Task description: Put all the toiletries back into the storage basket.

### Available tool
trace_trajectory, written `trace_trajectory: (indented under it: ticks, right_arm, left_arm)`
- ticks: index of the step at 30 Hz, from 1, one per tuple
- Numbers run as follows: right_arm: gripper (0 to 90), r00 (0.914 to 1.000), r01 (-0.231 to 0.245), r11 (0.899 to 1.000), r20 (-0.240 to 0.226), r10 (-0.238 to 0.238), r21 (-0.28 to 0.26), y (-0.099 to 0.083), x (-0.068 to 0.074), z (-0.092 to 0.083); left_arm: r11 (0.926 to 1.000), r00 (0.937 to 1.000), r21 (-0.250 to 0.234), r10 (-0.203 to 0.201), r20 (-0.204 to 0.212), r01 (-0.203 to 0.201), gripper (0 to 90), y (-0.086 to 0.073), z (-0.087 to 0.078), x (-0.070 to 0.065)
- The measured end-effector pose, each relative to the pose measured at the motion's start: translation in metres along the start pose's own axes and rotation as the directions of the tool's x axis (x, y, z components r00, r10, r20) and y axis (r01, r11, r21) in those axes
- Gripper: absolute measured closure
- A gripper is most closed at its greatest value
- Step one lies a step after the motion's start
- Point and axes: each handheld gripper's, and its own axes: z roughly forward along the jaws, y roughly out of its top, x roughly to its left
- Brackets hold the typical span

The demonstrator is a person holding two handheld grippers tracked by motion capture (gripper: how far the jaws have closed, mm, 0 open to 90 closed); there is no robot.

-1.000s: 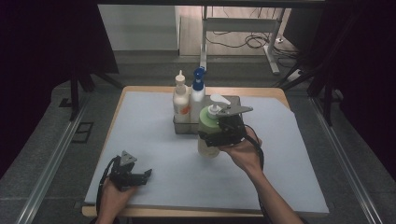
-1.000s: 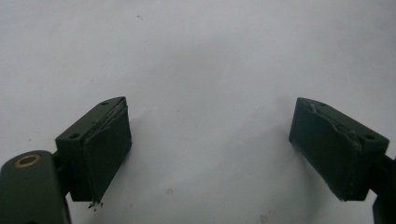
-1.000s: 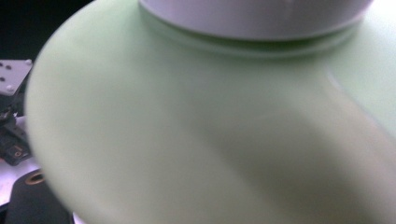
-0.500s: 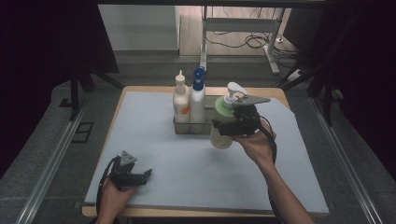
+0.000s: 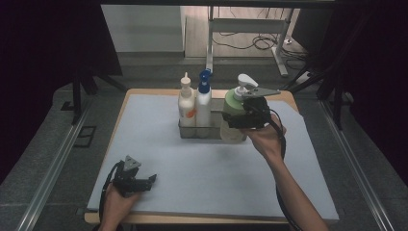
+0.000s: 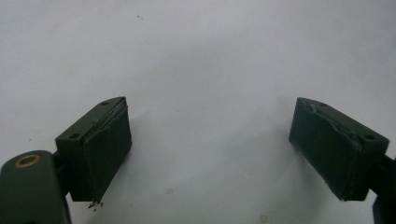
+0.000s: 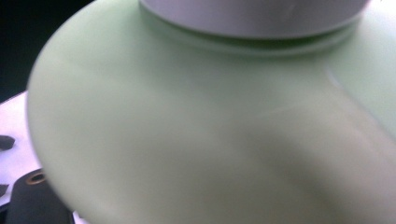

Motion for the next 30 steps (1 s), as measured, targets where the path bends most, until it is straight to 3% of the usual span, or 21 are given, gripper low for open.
trace_trajectory:
  ticks: [19, 30]
  right_arm:
    - [12.0, 0.9988, -0.009, 1.000, 0.049, 0.011, -0.027, 0.026, -0.010, 0.026]
    - [12.0, 0.9970, -0.024, 0.999, 0.073, 0.026, -0.021, 0.028, -0.017, 0.049]
  left_arm:
    - [1.0000, 1.0000, 0.000, 0.000, 0.000, 0.000, 12.6, 0.000, 0.000, 0.000]
    - [1.0000, 1.0000, 0.005, 0.003, 0.001, -0.003, 12.6, 0.000, 0.000, 0.000]
